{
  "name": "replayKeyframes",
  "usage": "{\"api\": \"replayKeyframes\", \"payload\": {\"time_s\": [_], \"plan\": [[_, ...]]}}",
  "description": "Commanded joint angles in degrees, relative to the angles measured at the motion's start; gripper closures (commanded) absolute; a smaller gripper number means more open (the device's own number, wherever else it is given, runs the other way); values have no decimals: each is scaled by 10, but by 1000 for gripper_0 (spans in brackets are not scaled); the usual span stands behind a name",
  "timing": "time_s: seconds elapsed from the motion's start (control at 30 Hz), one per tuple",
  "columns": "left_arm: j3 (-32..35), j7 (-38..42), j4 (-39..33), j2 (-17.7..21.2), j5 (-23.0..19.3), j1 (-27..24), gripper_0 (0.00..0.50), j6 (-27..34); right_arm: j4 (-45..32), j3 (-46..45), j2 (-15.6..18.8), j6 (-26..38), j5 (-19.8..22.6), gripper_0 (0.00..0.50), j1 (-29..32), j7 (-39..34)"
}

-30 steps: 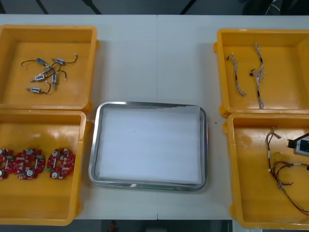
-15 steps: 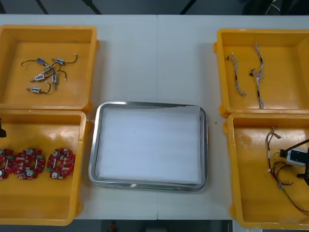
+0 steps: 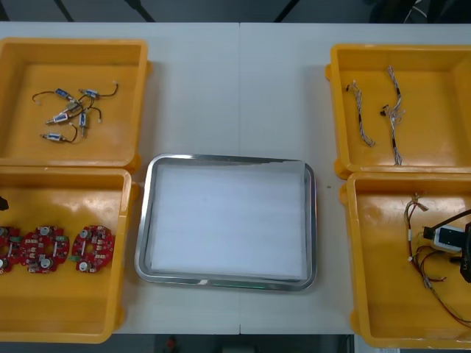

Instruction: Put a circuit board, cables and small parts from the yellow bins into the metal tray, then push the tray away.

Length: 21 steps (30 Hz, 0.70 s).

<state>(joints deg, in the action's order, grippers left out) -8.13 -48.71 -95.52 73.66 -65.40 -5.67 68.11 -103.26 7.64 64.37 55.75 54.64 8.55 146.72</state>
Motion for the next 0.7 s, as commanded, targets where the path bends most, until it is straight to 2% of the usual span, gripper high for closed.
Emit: {"api": "replayKeyframes", "payload": {"time_s": [0.03, 0.4, 0.7], "plan": [[-30, 26, 6, 25, -3, 12, 0, -24, 4, 12, 14, -6, -4, 500, -9, 16], [-65, 34, 16, 25, 9, 13, 0, -55, -10, -10, 14, 1, 7, 500, -18, 32], [-65, 36, 17, 25, 7, 24, 0, -60, -63, -102, 5, 134, 29, 500, -18, 35]]}}
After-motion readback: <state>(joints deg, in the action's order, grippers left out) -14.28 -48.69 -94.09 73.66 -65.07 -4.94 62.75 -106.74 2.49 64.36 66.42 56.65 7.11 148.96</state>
